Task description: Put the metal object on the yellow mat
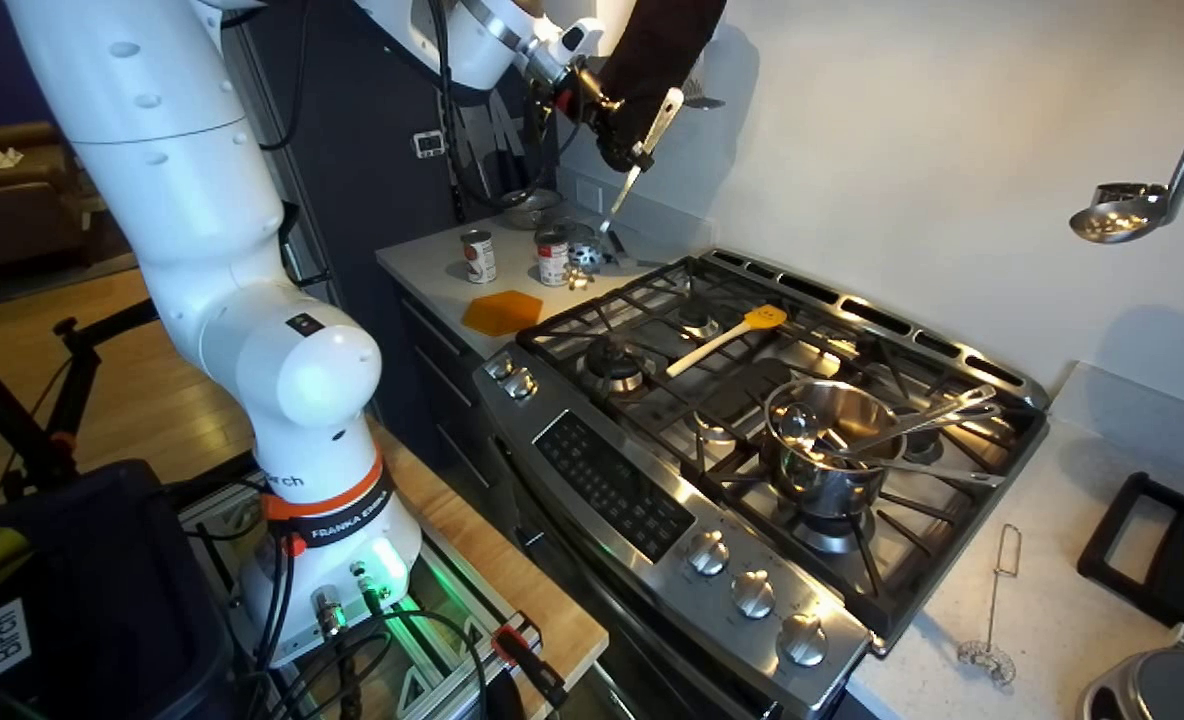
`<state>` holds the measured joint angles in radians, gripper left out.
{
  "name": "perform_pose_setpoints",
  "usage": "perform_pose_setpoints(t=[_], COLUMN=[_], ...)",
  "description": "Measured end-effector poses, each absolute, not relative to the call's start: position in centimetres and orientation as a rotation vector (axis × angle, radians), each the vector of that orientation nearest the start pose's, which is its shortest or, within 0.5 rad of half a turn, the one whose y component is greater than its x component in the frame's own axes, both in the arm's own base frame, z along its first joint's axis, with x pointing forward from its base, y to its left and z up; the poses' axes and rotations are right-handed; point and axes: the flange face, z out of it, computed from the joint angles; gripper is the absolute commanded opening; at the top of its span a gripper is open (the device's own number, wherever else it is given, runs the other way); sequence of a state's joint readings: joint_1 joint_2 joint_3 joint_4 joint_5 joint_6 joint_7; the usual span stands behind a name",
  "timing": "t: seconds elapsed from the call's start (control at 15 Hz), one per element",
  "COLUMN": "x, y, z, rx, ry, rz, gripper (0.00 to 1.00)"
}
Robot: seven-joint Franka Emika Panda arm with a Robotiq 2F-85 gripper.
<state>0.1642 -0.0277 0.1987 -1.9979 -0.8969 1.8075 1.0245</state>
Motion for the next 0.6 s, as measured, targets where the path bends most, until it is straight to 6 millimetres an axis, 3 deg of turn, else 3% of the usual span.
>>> perform_pose_setpoints(t=[0.33, 0.6], x=[51.4, 52.2], y=[17.4, 20.9], z=[46.6, 44.6], rx=[2.531, 2.705], ry=[-0.443, -0.494], rz=[0.312, 0.139], gripper=[0.01, 0.01])
